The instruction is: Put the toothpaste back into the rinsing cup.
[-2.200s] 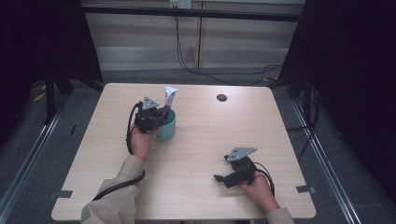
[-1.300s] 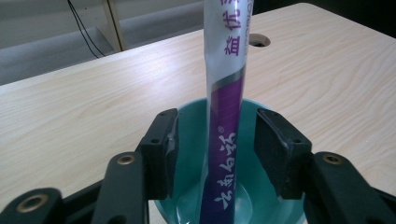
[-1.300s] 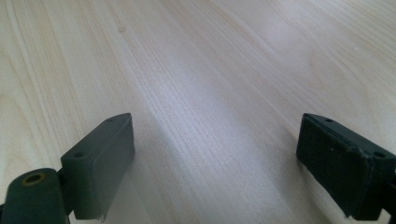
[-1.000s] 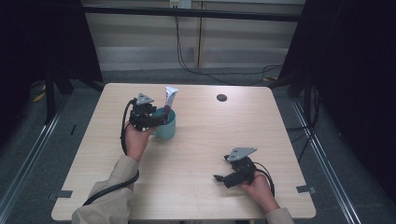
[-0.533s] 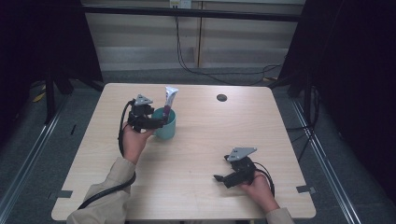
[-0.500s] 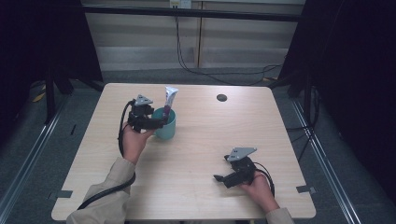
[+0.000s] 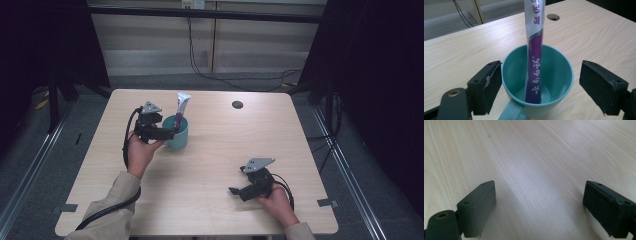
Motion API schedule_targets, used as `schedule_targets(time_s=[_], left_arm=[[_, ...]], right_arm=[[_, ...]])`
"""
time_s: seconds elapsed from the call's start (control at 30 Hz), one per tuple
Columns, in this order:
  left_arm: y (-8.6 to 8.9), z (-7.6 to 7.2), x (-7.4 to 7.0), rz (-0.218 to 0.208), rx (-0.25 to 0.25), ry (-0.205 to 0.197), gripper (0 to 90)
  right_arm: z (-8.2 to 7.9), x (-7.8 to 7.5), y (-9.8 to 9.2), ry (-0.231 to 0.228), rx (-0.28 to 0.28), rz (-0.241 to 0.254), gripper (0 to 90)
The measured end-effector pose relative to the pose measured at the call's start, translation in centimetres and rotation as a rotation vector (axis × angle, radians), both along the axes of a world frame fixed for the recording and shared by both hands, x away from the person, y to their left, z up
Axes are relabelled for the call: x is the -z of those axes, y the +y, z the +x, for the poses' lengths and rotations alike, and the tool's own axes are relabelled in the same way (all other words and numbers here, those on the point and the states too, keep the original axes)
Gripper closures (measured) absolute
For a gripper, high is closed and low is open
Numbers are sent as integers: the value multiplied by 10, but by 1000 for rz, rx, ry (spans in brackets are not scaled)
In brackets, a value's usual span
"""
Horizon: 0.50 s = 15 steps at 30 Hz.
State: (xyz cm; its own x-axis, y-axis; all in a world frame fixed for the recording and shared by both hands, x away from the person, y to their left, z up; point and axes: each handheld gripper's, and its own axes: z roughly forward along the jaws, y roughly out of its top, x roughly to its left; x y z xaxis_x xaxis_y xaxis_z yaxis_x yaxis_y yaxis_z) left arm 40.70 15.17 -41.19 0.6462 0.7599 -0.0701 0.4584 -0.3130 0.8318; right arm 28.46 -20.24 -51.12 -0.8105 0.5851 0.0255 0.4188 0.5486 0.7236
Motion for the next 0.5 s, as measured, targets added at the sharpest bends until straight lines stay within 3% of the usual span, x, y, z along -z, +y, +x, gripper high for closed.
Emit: schedule_targets(time_s=[0.07,0.1,0.13,0.5], left_arm=[[2,-2,-1,14,9,3,169],[1,-2,0,-2,-2,2,168],[3,-3,-1,11,8,6,167],[15,-15,1,2,29,9,149]], right_arm=[[0,0,0,0,0,0,108],[0,0,0,0,0,0,107],[0,0,0,0,0,0,108],[0,0,0,1,1,0,108]])
